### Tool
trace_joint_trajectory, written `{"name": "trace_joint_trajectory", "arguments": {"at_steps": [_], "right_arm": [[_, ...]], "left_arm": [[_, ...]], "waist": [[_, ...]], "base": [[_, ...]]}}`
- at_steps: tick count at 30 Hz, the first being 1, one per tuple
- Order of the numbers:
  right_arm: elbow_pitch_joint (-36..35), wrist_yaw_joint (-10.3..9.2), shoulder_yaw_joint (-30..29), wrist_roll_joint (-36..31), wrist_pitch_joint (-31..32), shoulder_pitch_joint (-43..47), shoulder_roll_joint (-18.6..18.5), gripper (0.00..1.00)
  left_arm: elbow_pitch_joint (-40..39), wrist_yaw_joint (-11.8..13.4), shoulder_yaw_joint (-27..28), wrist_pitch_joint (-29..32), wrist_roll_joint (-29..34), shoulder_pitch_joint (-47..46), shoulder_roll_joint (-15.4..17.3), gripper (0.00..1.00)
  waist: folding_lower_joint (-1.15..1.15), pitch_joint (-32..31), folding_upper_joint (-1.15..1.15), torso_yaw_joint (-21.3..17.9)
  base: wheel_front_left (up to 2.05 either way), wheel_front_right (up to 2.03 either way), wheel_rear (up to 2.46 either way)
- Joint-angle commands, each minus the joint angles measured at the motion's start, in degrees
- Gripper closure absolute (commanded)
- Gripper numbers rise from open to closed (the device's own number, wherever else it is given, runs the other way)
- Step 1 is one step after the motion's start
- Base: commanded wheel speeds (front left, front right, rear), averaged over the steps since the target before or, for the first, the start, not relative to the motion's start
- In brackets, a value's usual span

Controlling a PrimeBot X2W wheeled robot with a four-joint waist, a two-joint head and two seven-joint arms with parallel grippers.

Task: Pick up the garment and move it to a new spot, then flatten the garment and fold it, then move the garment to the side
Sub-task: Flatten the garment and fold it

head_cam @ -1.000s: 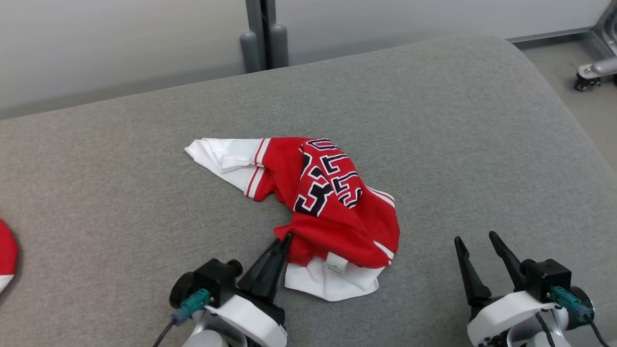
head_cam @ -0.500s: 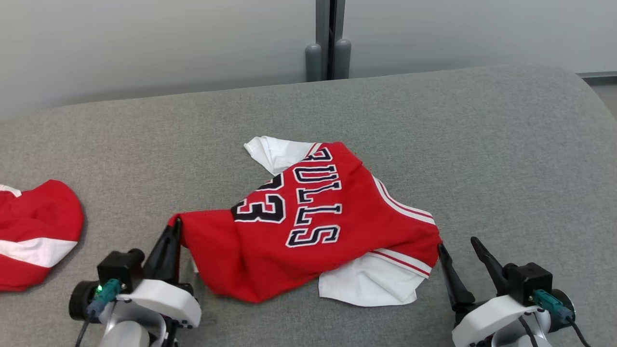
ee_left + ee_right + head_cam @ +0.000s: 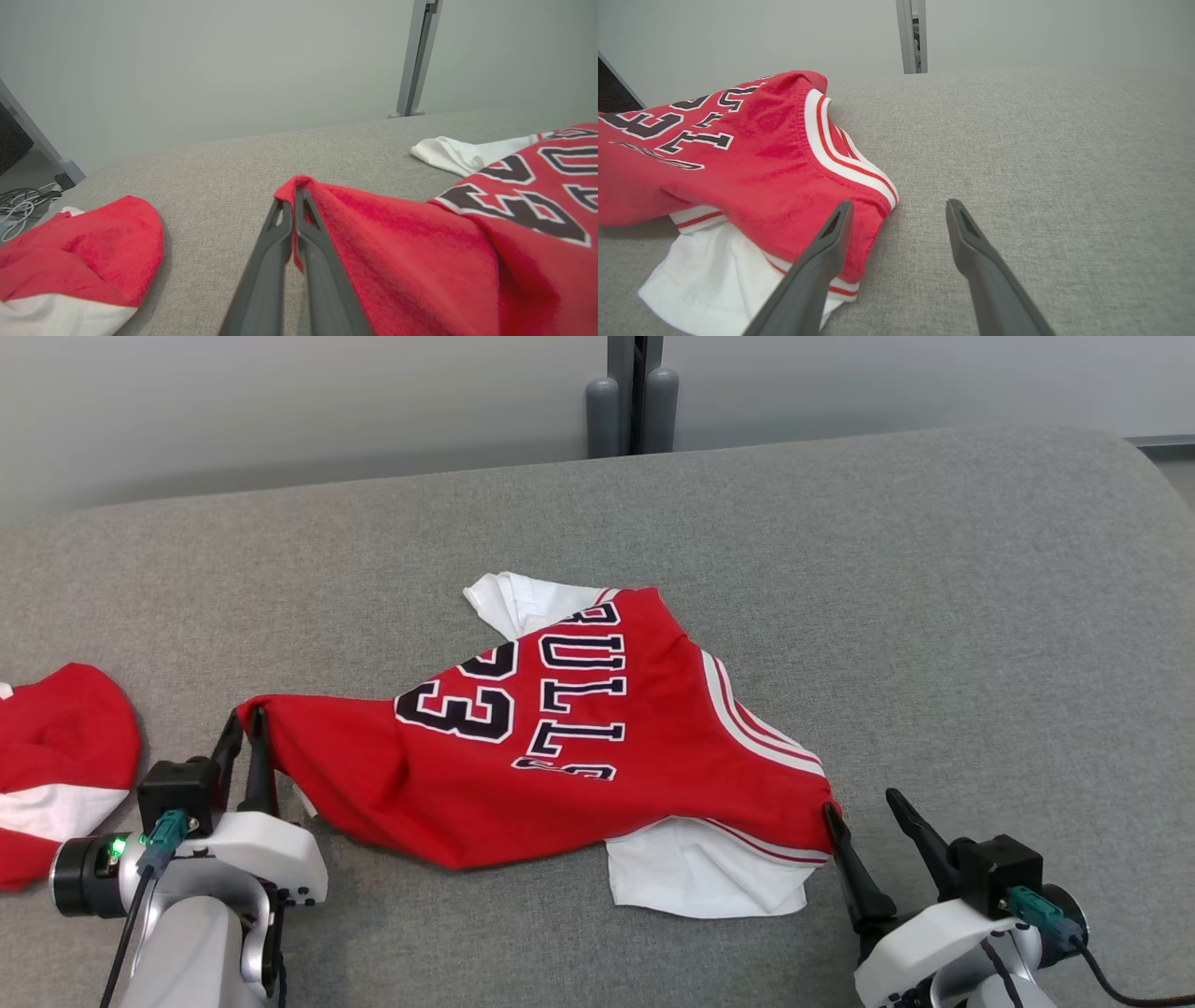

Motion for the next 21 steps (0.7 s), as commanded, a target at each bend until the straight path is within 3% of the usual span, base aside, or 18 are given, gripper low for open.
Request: {"name": "trace_joint_trajectory", "arguments": {"at_steps": [1,9,10,12,21], "right_arm": [[0.14,-0.02,0.12,0.17,0.00,-0.83,-0.24,0.00],[3.75,-0.02,2.89,3.50,0.00,-2.11,-0.15,0.00],[4.47,-0.02,3.21,3.80,0.01,-2.46,-0.19,0.13],[5.62,-0.02,3.48,4.38,0.01,-3.36,-0.49,1.00],[4.95,-0.02,-5.07,1.52,0.00,-8.52,-4.93,1.00]], "left_arm": [[0.89,0.60,0.28,-0.01,0.55,-1.03,0.15,0.00],[-2.58,0.38,0.03,-0.01,0.28,0.40,-2.78,0.00],[-3.24,0.24,-0.15,-0.01,0.20,1.13,-3.11,0.00],[-4.52,-0.24,-0.54,-0.01,0.14,2.42,-3.50,0.00],[-7.76,-1.83,-4.94,-0.01,-0.28,7.24,-4.31,0.00]], "waist": [[0.00,0.26,0.00,0.18],[0.00,1.17,0.00,2.27],[0.00,1.28,0.00,2.72],[0.00,1.48,0.00,3.80],[0.00,1.53,0.00,8.87]], "base": [[0.00,0.00,0.00],[0.00,0.00,0.00],[0.00,0.00,0.00],[0.00,0.00,0.00],[0.00,0.00,0.00]]}}
